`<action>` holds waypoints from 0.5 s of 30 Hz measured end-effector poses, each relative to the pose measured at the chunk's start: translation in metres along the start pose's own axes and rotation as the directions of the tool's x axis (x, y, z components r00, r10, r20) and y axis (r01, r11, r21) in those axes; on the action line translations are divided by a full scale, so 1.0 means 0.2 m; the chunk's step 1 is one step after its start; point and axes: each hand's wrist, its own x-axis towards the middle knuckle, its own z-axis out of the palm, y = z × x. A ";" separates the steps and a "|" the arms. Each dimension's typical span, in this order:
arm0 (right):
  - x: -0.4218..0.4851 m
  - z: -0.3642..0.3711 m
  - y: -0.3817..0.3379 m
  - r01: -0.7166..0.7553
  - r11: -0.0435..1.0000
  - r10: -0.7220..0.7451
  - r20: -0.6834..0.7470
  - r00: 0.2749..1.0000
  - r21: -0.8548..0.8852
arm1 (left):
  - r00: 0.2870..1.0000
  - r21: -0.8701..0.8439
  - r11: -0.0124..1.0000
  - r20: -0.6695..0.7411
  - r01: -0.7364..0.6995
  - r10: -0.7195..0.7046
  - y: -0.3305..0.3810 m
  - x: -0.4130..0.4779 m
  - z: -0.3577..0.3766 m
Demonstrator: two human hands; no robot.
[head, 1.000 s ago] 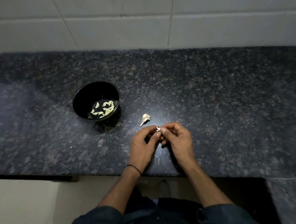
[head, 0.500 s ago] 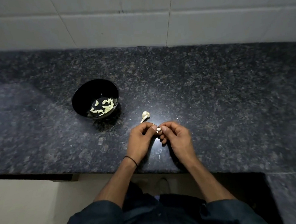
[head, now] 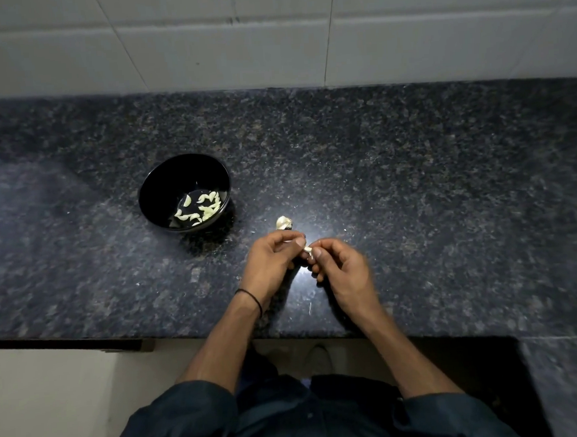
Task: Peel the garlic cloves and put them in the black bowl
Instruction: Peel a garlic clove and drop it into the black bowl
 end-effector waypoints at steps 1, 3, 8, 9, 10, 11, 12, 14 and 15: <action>0.00 0.00 0.00 -0.012 1.000 0.012 -0.012 1.000 0.021 | 1.000 -0.009 1.000 0.004 -0.015 0.015 -0.01 0.00 -0.01; 0.01 0.01 -0.01 -0.035 0.997 0.037 -0.030 0.999 0.062 | 0.997 -0.003 0.997 0.015 -0.074 0.074 -0.03 -0.01 -0.02; 0.01 0.00 -0.02 -0.041 0.993 0.046 -0.039 0.998 0.114 | 0.941 0.173 0.927 -0.006 -0.331 0.337 -0.10 -0.06 -0.03; 0.01 0.00 -0.03 -0.044 0.991 0.050 -0.040 0.998 0.123 | 0.928 0.222 0.905 -0.006 -0.361 0.372 -0.11 -0.06 -0.02; 0.02 0.00 -0.03 -0.048 0.991 0.053 -0.041 0.998 0.128 | 0.920 0.256 0.890 -0.009 -0.377 0.392 -0.12 -0.06 -0.01; 0.02 0.00 -0.03 -0.051 0.990 0.056 -0.040 0.998 0.131 | 0.913 0.278 0.878 -0.010 -0.390 0.409 -0.12 -0.06 -0.01; 0.02 -0.01 -0.03 -0.052 0.990 0.057 -0.039 0.998 0.133 | 0.903 0.294 0.864 -0.007 -0.409 0.429 -0.12 -0.06 0.00; 0.02 -0.01 -0.03 -0.047 0.990 0.051 -0.035 0.998 0.130 | 0.881 0.319 0.832 0.021 -0.454 0.473 -0.11 -0.06 0.00; 0.02 -0.01 -0.03 -0.044 0.991 0.049 -0.033 0.998 0.126 | 0.878 0.326 0.826 0.027 -0.460 0.478 -0.11 -0.05 0.01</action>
